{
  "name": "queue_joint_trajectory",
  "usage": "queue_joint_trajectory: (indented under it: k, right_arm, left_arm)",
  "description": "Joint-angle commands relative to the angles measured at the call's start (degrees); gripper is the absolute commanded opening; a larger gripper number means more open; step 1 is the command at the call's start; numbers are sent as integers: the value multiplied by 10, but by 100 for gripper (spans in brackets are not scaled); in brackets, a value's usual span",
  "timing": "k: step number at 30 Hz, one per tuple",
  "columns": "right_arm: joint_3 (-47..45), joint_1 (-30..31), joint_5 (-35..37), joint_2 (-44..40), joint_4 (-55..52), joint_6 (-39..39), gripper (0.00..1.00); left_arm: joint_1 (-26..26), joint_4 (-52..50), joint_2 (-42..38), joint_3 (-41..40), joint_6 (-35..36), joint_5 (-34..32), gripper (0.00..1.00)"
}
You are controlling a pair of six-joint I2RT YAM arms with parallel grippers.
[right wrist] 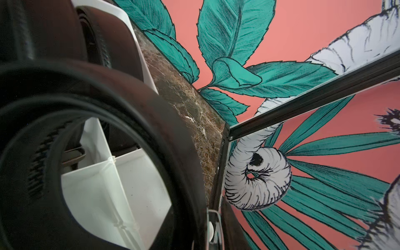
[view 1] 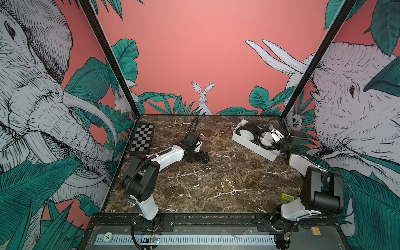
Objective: Place the belts into the storage roll
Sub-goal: Move the container to the center of the board, then place the belt in the container.
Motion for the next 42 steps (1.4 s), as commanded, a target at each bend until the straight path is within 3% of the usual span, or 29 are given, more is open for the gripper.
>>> queue_joint_trajectory:
  k: [1,5,13,19,22,24,27,33,39,42]
  right_arm:
    - [-5,24,96,4,69,-30,0]
    - [-6,40,157,19,90,-52,0]
    - [-24,70,264,26,119,9,0]
    - [-31,71,254,16,89,130,0]
    - [-72,65,277,27,158,144,0]
    - [-92,51,248,32,193,151,0]
    - [-76,49,243,33,115,178,0]
    - [-87,56,230,31,97,224,0]
    - [-65,55,287,-39,66,248,0]
    - [-59,37,276,-79,68,287,0]
  left_arm:
    - [4,1,-20,-10,-5,-3,96]
    - [4,3,-22,-11,-9,-5,97]
    - [4,6,-26,-12,-15,-8,97]
    - [4,9,-33,-19,-17,-14,98]
    - [4,20,-42,-29,-23,-18,99]
    - [4,23,-47,-33,-25,-18,99]
    - [4,24,-50,-40,-21,-21,99]
    - [4,29,-52,-48,-24,-28,99]
    - [4,32,-55,-49,-25,-27,99]
    - [5,33,-54,-51,-26,-27,99]
